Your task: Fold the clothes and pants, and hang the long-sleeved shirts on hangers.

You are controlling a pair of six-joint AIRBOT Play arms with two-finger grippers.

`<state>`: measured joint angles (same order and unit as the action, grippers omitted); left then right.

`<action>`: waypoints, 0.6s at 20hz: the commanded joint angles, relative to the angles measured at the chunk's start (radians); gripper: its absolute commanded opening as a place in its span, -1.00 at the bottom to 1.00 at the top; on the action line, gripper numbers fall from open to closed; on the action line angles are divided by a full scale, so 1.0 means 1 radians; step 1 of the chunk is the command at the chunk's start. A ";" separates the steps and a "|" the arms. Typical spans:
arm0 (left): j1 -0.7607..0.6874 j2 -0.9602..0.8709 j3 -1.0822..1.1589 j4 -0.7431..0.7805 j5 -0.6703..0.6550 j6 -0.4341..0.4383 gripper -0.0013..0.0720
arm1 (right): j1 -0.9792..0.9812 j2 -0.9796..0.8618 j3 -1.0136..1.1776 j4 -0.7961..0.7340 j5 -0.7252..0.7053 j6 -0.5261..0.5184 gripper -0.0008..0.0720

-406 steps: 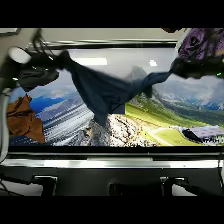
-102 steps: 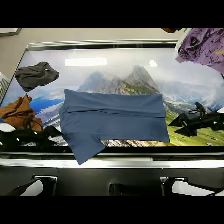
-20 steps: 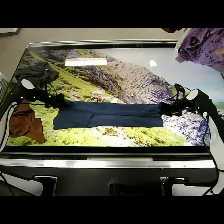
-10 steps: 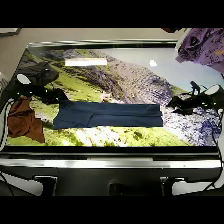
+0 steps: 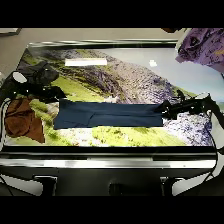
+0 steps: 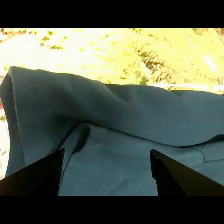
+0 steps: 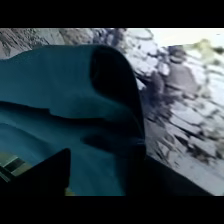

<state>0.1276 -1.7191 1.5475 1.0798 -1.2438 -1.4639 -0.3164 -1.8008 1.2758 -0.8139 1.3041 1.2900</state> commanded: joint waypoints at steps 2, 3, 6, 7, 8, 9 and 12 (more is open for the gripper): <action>-0.021 0.001 0.000 -0.047 -0.005 -0.003 0.64 | 0.071 -0.007 -0.001 0.006 -0.021 0.010 -0.78; -0.034 0.000 0.000 -0.076 -0.005 -0.003 0.27 | 0.071 0.013 -0.001 0.004 -0.023 0.019 -0.90; -0.114 -0.015 0.000 -0.147 0.010 -0.030 -0.92 | 0.069 0.109 0.046 -0.122 -0.014 0.140 -0.90; -0.157 -0.027 0.000 -0.162 0.023 -0.063 -0.92 | 0.069 0.151 0.065 -0.154 -0.009 0.179 -0.90; -0.202 -0.042 0.000 -0.175 0.034 -0.083 -0.92 | 0.069 0.189 0.083 -0.184 -0.002 0.208 -0.90; -0.255 -0.061 0.000 -0.189 0.051 -0.090 -0.92 | 0.069 0.228 0.105 -0.222 0.012 0.240 -0.90; -0.414 -0.119 0.001 -0.254 0.154 -0.145 -0.92 | 0.069 0.321 0.161 -0.309 0.076 0.306 -0.90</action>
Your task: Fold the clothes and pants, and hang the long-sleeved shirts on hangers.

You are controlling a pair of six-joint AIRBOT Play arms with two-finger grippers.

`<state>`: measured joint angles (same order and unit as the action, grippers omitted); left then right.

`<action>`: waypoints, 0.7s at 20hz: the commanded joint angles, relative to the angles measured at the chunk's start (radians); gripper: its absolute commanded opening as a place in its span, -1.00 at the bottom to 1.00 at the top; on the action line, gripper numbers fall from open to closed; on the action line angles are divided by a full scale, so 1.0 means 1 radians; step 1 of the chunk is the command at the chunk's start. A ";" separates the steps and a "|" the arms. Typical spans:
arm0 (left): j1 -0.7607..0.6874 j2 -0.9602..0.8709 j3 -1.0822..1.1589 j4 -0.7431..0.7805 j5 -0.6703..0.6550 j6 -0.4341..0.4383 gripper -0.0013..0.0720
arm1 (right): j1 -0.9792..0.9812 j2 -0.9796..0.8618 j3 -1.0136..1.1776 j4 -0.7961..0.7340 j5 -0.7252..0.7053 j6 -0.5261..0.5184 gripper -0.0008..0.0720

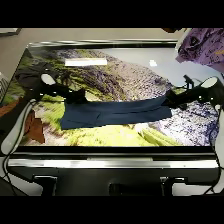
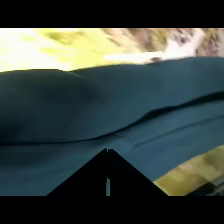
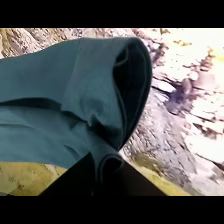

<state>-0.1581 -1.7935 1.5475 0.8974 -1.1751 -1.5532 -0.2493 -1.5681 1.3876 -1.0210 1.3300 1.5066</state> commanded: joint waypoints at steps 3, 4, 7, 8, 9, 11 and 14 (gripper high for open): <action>-0.269 -0.114 0.017 -0.224 0.189 -0.056 -0.92 | 0.002 0.171 0.086 -0.178 0.106 0.133 -0.90; -0.309 -0.138 0.032 -0.269 0.215 -0.056 -0.92 | 0.002 0.193 0.097 -0.198 0.122 0.138 -0.90; -0.420 -0.224 0.111 -0.399 0.287 -0.058 -0.92 | 0.002 0.251 0.112 -0.255 0.141 0.163 -0.90; -0.449 -0.255 0.148 -0.420 0.295 -0.080 -0.92 | 0.002 0.265 0.112 -0.259 0.143 0.166 -0.90; -0.478 -0.290 0.192 -0.431 0.301 -0.108 -0.92 | 0.002 0.275 0.112 -0.258 0.148 0.173 -0.90; -0.529 -0.356 0.275 -0.436 0.316 -0.164 -0.92 | 0.002 0.283 0.112 -0.258 0.165 0.181 -0.90; -0.582 -0.435 0.372 -0.446 0.340 -0.254 -0.92 | 0.002 0.284 0.112 -0.258 0.167 0.180 -0.90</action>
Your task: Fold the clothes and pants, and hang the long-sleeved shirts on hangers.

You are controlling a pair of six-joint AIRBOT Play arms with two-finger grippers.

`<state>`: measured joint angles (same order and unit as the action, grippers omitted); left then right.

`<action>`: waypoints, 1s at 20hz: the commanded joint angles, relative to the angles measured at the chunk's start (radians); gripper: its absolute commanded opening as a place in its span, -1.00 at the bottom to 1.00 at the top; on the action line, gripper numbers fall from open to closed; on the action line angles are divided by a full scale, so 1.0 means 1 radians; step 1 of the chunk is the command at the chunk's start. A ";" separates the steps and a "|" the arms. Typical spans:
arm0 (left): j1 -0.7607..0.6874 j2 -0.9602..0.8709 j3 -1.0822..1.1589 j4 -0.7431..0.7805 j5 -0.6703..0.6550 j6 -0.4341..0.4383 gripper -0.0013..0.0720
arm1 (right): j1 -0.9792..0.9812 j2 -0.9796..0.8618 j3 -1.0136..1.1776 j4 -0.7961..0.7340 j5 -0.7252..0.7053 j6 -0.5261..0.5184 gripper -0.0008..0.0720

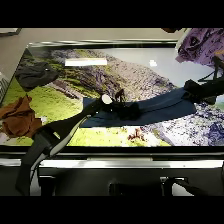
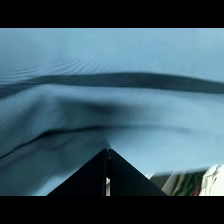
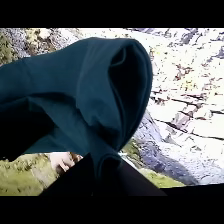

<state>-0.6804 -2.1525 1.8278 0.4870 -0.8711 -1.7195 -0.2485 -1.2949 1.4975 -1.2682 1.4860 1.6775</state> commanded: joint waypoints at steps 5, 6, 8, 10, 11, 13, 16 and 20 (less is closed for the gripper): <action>-0.027 -0.080 0.120 -0.034 -0.028 -0.098 -0.92 | 0.001 0.011 0.002 -0.045 0.001 -0.007 -0.90; -0.001 -0.067 0.121 -0.021 -0.078 -0.095 -0.93 | 0.001 0.011 0.002 -0.057 0.001 -0.007 -0.90; 0.059 -0.021 0.120 0.070 -0.187 -0.119 -0.93 | 0.003 0.011 0.002 -0.050 -0.005 -0.006 -0.90; 0.123 0.051 0.120 0.226 -0.269 -0.171 -0.93 | 0.033 0.010 0.002 -0.049 -0.029 -0.006 -0.90; 0.161 0.097 0.120 0.316 -0.308 -0.194 -0.93 | 0.066 0.008 0.002 -0.044 -0.043 0.012 -0.90; 0.240 0.187 0.120 0.456 -0.394 -0.211 -0.92 | 0.161 0.009 0.002 -0.040 -0.069 0.080 -0.90; 0.369 0.316 0.120 0.606 -0.528 -0.211 -0.92 | 0.344 0.008 0.002 -0.038 -0.143 0.206 -0.90; 0.530 0.451 0.120 0.624 -0.545 -0.211 -0.92 | 0.588 -0.018 0.002 -0.042 -0.360 0.383 -0.90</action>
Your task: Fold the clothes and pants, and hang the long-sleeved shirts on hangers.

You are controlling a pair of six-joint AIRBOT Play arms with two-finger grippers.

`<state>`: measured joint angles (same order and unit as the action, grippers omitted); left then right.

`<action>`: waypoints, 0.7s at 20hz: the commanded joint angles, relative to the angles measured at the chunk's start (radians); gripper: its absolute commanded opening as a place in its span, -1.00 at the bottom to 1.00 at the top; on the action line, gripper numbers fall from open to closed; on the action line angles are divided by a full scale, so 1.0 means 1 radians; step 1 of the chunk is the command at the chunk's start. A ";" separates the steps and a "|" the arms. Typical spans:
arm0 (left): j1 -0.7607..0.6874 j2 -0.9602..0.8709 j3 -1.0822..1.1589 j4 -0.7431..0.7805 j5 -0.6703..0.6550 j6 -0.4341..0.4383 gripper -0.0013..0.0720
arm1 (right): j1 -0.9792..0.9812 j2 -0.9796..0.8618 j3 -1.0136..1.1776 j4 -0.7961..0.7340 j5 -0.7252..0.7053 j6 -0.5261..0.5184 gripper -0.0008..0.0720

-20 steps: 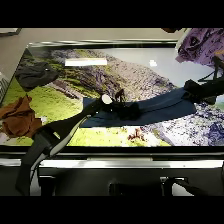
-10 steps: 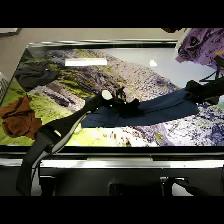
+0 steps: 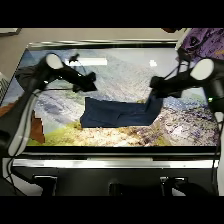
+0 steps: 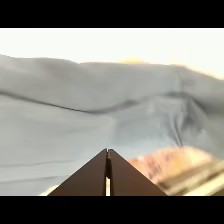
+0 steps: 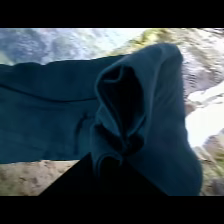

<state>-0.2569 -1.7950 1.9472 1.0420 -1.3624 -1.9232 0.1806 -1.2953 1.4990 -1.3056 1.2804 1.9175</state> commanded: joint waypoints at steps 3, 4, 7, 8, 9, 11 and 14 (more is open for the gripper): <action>0.191 0.154 0.001 0.069 -0.056 -0.006 -0.92 | 0.294 -0.089 0.001 -0.003 -0.257 0.229 -0.90; 0.212 0.167 0.001 0.069 -0.056 -0.006 -0.92 | 0.330 -0.117 0.001 -0.002 -0.286 0.245 -0.90; 0.251 0.187 0.001 0.069 -0.055 -0.006 -0.92 | 0.404 -0.199 0.001 0.037 -0.389 0.256 -0.90; 0.257 0.189 0.001 0.069 -0.056 -0.006 -0.92 | 0.419 -0.226 0.001 0.052 -0.428 0.256 -0.90; 0.259 0.188 0.001 0.069 -0.056 -0.002 -0.92 | 0.431 -0.250 0.001 0.071 -0.457 0.256 -0.90; 0.260 0.188 0.001 0.069 -0.056 0.012 -0.92 | 0.444 -0.295 0.001 0.094 -0.492 0.255 -0.90; 0.260 0.188 0.001 0.069 -0.055 0.012 -0.92 | 0.447 -0.352 0.001 0.142 -0.510 0.214 -0.90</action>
<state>-0.0036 -1.6100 1.9476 1.1095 -1.4170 -1.9179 0.6117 -1.5913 1.4990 -1.2175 0.8238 2.1590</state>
